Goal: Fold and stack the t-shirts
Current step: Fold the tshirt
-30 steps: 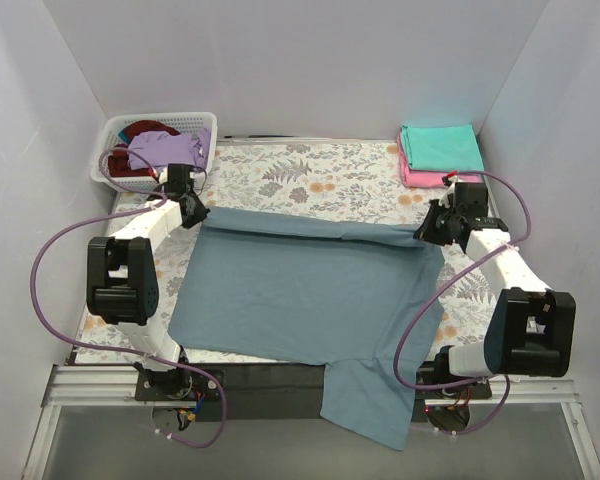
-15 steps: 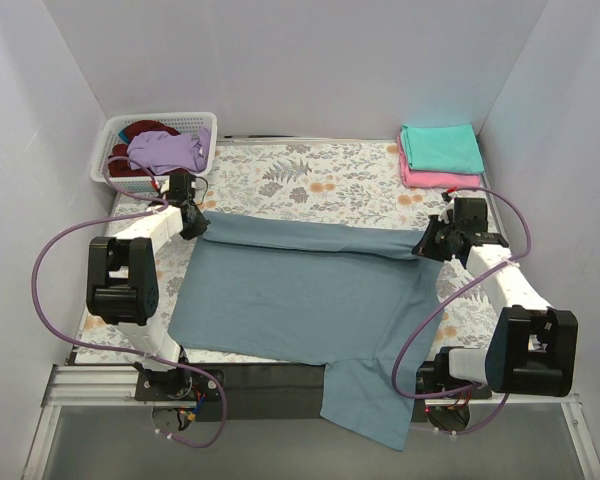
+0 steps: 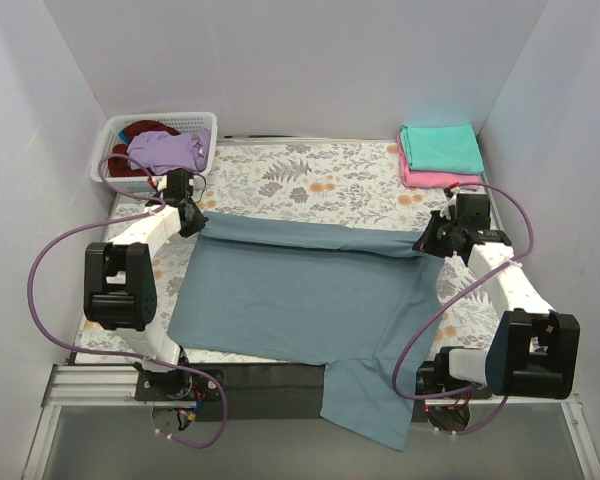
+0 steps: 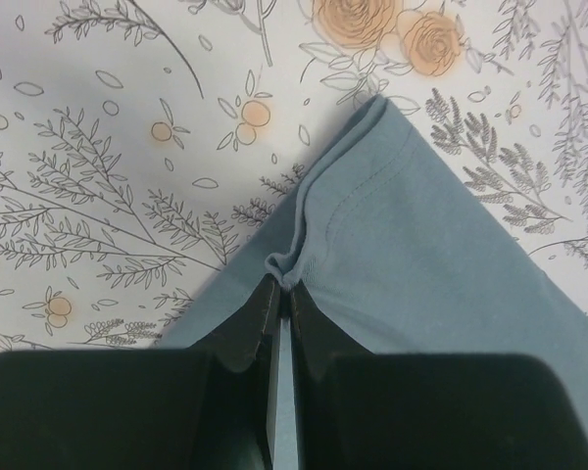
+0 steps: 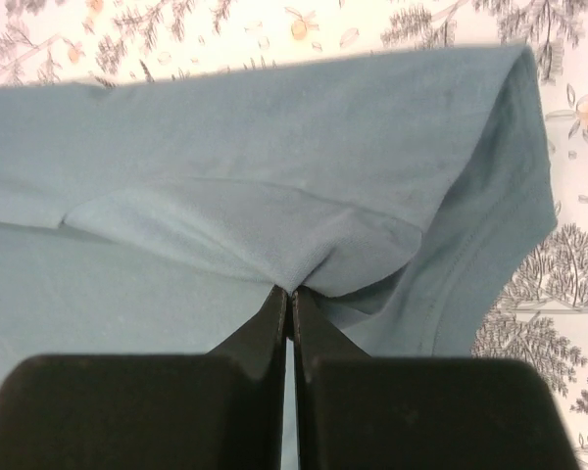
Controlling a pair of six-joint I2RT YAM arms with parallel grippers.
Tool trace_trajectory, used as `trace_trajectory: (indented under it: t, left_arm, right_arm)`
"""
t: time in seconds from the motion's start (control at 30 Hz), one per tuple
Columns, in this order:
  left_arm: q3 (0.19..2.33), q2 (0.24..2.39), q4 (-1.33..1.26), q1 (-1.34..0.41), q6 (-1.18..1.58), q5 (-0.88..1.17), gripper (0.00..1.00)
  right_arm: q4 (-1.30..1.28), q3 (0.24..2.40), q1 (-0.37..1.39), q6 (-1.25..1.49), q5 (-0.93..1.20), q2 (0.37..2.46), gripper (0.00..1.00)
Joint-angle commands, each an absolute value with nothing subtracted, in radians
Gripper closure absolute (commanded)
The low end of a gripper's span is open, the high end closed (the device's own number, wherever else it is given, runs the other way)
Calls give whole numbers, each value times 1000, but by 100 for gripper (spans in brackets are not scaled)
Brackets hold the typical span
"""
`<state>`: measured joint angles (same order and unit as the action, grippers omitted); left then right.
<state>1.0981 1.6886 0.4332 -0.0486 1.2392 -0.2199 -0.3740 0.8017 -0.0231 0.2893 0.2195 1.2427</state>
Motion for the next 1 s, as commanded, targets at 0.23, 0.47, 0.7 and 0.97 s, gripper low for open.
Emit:
trace_trajectory:
  t: [0.23, 0.47, 0.7, 0.97]
  left_arm:
    - [1391, 1865, 422, -41, 1282, -184, 100]
    - [1583, 2048, 422, -41, 1290, -140, 100]
    - [1632, 2138, 422, -41, 1296, -83, 100]
    - [1625, 2146, 417, -40, 1293, -60, 100]
  right_arm:
    - [-316, 1153, -31, 302, 206, 1552, 99]
    - [-252, 1371, -31, 252, 117, 1831, 96]
    - [-244, 1465, -34, 193, 115, 1921, 59]
    - [-230, 1274, -113, 230, 228, 1827, 45]
